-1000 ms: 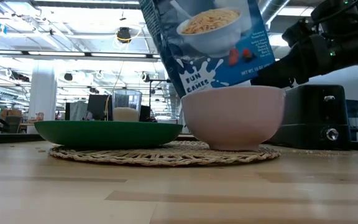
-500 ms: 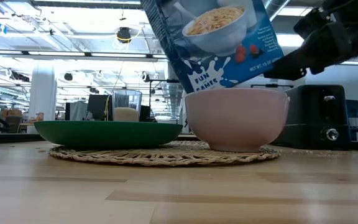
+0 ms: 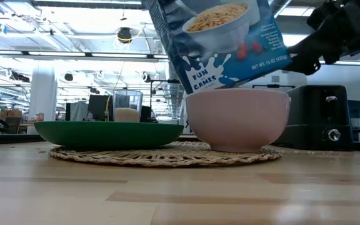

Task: Arrange a breakfast setting
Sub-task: Pour the cereal into the white bowl from the cereal box

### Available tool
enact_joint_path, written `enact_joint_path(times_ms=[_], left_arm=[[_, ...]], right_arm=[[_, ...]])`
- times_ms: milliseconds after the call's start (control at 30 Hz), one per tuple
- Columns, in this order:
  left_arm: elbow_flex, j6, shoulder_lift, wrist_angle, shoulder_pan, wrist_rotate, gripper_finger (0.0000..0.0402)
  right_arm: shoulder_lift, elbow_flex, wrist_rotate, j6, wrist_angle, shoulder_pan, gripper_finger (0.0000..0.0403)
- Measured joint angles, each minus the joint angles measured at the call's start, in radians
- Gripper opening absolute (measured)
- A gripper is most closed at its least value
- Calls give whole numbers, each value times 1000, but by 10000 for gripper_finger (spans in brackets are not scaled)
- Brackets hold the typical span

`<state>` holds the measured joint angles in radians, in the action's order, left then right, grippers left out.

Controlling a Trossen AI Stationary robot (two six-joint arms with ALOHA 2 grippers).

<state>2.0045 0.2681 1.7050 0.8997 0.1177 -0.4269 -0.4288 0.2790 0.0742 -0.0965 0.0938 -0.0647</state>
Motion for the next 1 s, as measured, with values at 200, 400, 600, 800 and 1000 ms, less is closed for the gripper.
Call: enact_joint_path(times_ms=[200,400,600,800,1000], left_arm=[[0,7,-2,-19,5,2,0],[0,4,-2,-2,5,3,0],[0,4,-2,-11,5,2,0],[5,25,-2,-40,7,-1,0],[45,29,-2,-39,8,-4,0]], right_arm=[[-2,-16,0,10,27,0,397],[-1,-43,-2,49,-70,9,397],[-4,-43,-25,30,-81,47,397],[-25,-43,-25,-59,-81,58,399],[-75,-43,-22,-72,-81,58,400]])
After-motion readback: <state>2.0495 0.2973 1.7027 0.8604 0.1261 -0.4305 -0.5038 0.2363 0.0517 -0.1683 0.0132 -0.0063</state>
